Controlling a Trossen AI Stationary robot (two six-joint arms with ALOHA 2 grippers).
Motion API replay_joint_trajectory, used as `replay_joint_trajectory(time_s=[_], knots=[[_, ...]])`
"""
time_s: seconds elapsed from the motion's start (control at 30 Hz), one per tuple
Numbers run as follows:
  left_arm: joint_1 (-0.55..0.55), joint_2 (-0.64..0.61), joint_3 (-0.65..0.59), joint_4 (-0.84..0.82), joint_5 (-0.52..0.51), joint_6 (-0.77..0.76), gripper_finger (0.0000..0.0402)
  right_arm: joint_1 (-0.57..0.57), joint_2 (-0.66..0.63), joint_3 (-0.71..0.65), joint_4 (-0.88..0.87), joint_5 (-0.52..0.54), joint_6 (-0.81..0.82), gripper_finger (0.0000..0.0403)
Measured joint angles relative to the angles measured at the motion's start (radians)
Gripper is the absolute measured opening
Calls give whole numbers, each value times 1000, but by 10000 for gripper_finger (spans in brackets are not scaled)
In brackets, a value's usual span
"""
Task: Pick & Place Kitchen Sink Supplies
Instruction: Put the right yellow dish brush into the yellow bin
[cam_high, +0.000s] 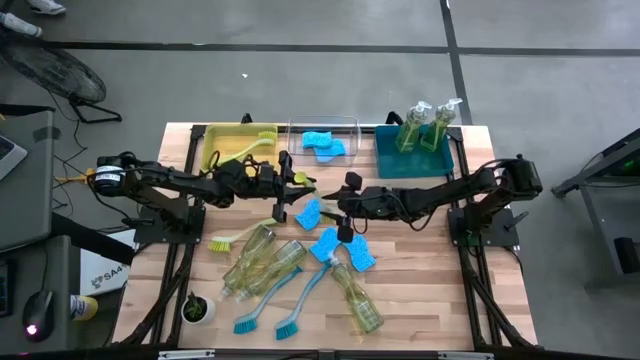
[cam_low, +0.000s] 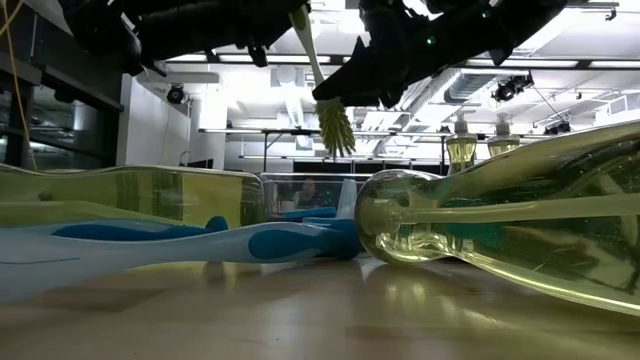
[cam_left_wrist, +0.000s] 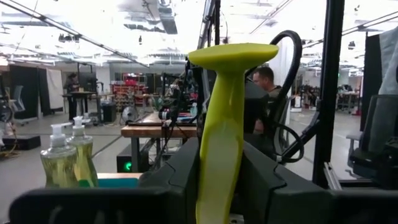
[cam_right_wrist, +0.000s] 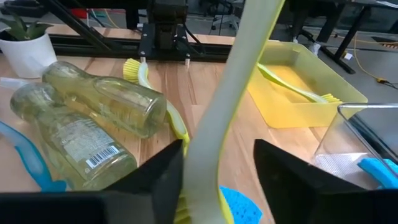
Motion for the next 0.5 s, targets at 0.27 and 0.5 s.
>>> replay_joint_trajectory(time_s=[0.27,0.5], knots=[[0,0,0,-32,-77,50,74,9,-65,0,-34,12,2,226],[0,-28,0,-96,-223,135,74,9,-171,0,-185,8,55,224]])
